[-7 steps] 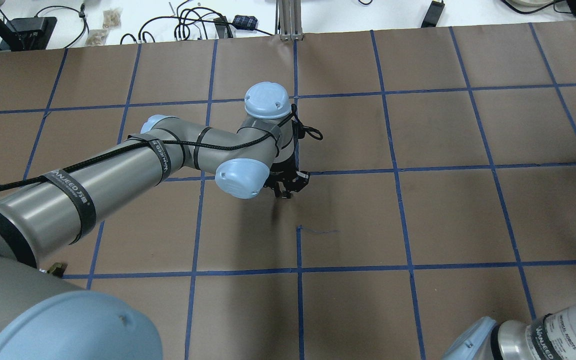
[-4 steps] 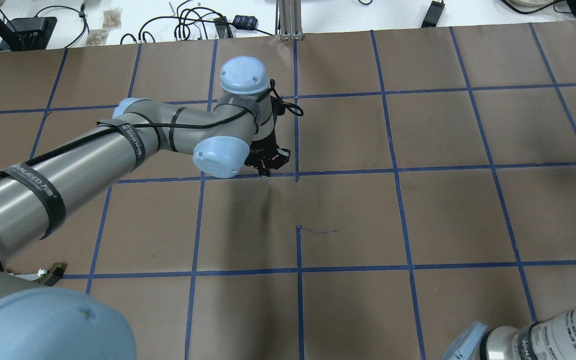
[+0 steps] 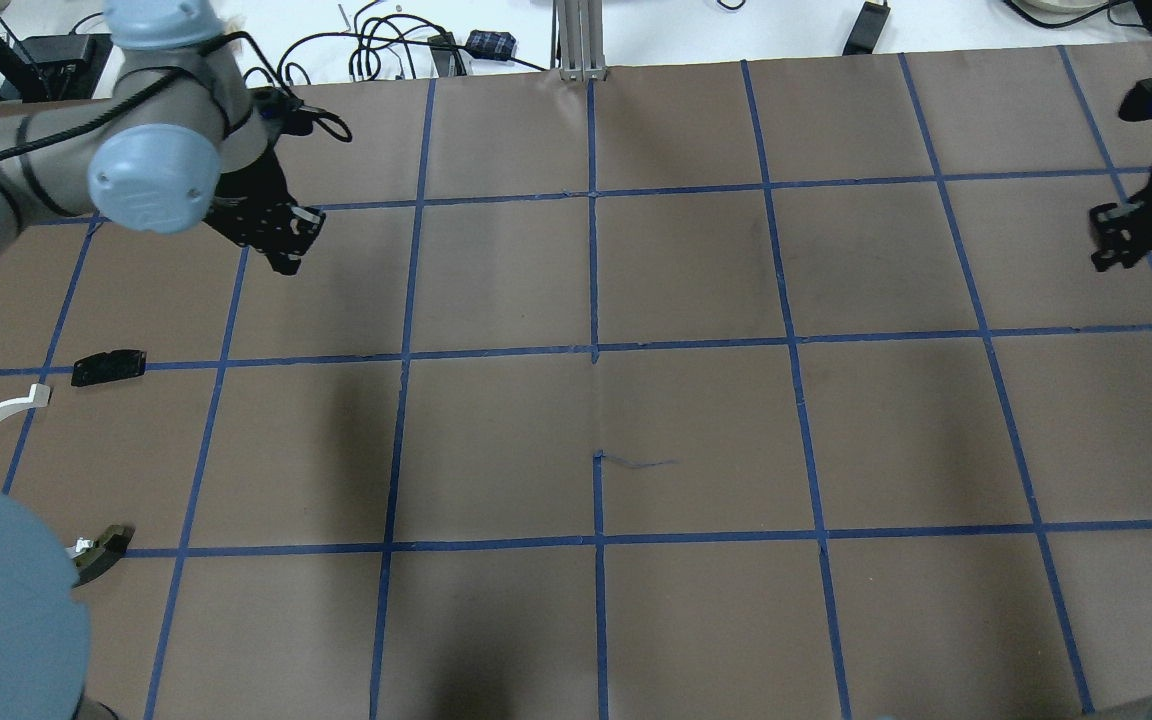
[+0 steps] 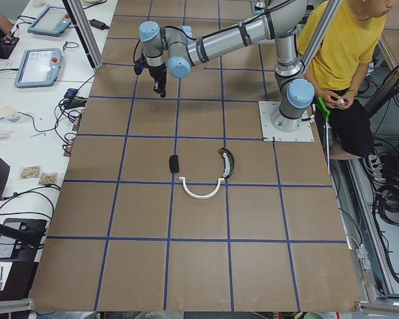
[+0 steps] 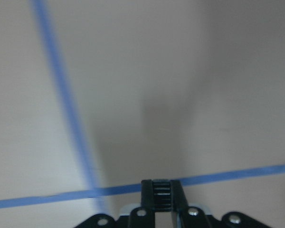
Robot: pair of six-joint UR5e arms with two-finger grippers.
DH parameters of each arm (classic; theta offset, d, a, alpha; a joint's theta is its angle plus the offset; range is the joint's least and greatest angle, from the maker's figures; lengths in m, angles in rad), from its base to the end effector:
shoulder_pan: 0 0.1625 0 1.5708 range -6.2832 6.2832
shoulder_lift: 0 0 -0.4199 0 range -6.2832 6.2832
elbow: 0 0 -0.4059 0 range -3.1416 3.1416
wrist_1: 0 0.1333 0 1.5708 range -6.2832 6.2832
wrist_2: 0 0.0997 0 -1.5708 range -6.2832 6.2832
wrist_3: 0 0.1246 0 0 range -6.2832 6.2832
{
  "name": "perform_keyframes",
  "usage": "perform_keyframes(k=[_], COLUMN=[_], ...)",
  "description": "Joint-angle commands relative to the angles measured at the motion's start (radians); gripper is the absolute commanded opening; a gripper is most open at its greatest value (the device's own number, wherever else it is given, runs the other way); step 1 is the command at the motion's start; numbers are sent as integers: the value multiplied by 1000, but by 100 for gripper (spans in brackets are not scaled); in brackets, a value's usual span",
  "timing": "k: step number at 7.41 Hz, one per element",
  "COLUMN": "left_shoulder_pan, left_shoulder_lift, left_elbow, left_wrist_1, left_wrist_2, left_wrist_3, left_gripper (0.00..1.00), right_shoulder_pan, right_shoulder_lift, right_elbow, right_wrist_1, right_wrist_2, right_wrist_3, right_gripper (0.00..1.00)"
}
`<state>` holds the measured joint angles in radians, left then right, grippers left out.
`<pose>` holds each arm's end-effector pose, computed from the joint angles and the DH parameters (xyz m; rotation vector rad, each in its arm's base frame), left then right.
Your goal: Place bearing gear from tray to pile
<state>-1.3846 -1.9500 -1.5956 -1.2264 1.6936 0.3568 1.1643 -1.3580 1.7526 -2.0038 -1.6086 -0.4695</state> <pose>-0.0011 -0.6319 0.2636 0.2642 3.0247 0.1373 -0.1064 -0.5724 0.2963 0.0962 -3.0894 0.0290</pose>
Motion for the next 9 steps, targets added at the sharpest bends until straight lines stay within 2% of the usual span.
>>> perform_keyframes(k=[1,2,3,4,6,7,8,9], left_shoulder_pan=[248,356,437,500,539,541,539,538], left_shoulder_lift=[17,22,22,14,-15,-44,-56,-53], left_elbow=[-62,-98,-121,-126,-145,-155,-156,-156], left_wrist_1=[8,7,8,7,21,107,117,117], left_wrist_2=[11,11,12,14,11,14,14,15], left_wrist_3=[279,359,413,434,432,436,442,442], left_gripper=[0,0,0,0,0,0,1,11], right_shoulder_pan=[392,587,768,885,919,919,917,914], right_shoulder_lift=[-32,-4,85,168,264,289,296,290], right_elbow=[63,74,58,47,51,62,64,64], right_wrist_1=[-21,-105,-195,-263,-436,-435,-449,-444], right_wrist_2=[29,29,16,19,32,56,106,110], right_wrist_3=[539,747,837,985,1042,1049,1037,1030], right_gripper=[0,0,0,0,0,0,31,99])
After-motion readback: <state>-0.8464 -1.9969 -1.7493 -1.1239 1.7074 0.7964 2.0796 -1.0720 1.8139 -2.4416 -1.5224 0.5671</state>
